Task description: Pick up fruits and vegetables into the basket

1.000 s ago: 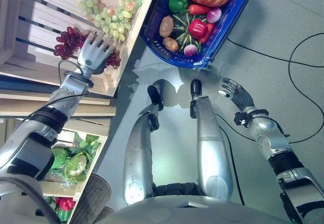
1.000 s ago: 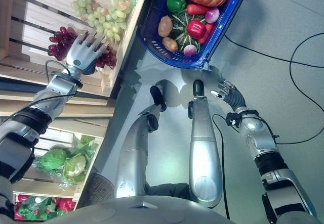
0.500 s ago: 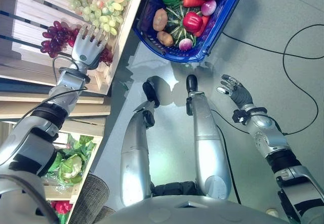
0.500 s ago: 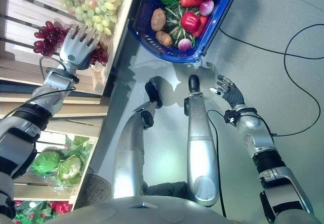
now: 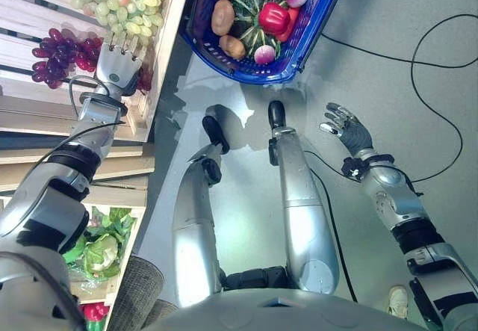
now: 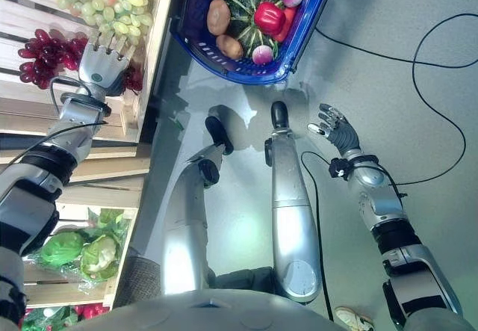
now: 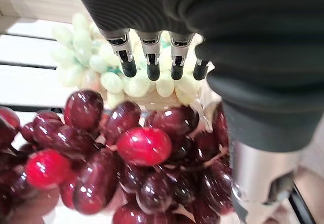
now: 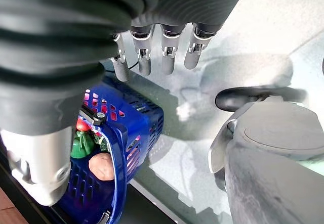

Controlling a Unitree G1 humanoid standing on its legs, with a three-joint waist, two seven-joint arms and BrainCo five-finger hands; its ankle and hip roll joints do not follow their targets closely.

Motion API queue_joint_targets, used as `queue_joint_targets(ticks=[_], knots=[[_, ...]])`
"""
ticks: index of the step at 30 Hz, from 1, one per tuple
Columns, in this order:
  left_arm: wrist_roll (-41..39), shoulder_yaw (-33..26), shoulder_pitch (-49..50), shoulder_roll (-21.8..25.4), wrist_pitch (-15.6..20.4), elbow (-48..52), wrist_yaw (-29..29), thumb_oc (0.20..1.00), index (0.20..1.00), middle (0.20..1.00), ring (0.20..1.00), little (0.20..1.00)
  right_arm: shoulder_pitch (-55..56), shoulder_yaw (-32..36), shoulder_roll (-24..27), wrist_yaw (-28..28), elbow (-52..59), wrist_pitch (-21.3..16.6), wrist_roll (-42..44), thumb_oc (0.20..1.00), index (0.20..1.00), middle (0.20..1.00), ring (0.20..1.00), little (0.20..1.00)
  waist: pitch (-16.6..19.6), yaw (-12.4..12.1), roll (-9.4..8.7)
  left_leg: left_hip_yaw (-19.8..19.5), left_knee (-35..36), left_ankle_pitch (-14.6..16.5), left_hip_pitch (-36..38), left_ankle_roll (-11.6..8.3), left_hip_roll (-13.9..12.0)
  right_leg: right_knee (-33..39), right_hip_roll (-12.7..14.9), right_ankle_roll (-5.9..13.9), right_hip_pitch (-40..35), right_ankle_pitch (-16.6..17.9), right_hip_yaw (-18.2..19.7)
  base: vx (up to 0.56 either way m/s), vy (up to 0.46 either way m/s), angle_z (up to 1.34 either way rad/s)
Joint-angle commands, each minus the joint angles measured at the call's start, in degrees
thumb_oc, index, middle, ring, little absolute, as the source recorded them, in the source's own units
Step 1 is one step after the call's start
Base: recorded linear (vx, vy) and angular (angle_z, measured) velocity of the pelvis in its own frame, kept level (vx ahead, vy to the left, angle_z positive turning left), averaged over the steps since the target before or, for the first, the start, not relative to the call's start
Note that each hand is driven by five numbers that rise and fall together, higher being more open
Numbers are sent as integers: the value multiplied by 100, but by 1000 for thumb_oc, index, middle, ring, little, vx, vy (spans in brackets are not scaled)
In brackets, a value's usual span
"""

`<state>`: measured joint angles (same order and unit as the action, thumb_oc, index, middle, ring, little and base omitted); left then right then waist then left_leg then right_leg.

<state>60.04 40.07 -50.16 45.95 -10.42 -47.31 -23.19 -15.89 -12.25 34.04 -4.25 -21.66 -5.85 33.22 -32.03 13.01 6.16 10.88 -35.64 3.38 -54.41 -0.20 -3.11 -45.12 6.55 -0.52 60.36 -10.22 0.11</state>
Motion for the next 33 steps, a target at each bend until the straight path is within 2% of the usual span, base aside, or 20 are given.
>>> queue_joint_targets(ticks=[1,7,15,18,22,27,33], knots=[[-321,-32,97,47,-301,-377,212,1000,1000,1000,1000,1000,191,-151,-5,-48,418,-233,204,1000,1000,1000,1000,1000,223,40,-133,97,-137,374,15,-9,291,470,-448,325,101,617,169,-5,42,-4],[-835,8,201,-66,-479,-587,601,1000,1000,1000,1000,1000,144,-155,16,2,436,-215,228,1000,1000,1000,1000,1000,223,41,-110,120,-130,368,-46,-27,292,492,-439,330,165,627,181,-6,17,-3],[-938,-42,396,-174,-649,-718,659,1000,1000,1000,1000,1000,152,-150,20,2,389,-288,251,1000,1000,1000,1000,1000,223,11,-105,123,-102,345,-61,-43,302,553,-422,327,163,646,158,0,0,0],[-869,-97,464,-198,-797,-792,599,1000,1000,1000,1000,1000,132,-151,22,16,382,-308,265,1000,1000,1000,1000,1000,223,-1,-114,122,-87,333,-66,-48,297,571,-416,323,163,653,144,0,0,0],[-778,-140,467,-211,-1211,-961,287,1000,1000,1000,1000,1000,75,-184,47,14,317,-357,296,1000,1000,1000,1000,1000,223,-3,-139,122,-123,326,-125,-53,276,531,-416,309,208,646,135,0,0,0],[-712,-214,358,-170,-1474,-1085,-67,1000,1000,1000,1000,1000,2,-269,42,88,265,-424,342,1000,1000,1000,1000,1000,223,-15,-173,111,-210,328,-233,-47,250,453,-430,282,284,629,123,0,0,0],[-781,-193,164,-149,-1653,-1245,95,1000,1000,1000,1000,1000,-56,-335,37,159,287,-498,383,1000,1000,1000,1000,1000,223,-1,-219,85,-327,336,-386,-51,232,358,-450,267,404,628,125,0,0,0]])
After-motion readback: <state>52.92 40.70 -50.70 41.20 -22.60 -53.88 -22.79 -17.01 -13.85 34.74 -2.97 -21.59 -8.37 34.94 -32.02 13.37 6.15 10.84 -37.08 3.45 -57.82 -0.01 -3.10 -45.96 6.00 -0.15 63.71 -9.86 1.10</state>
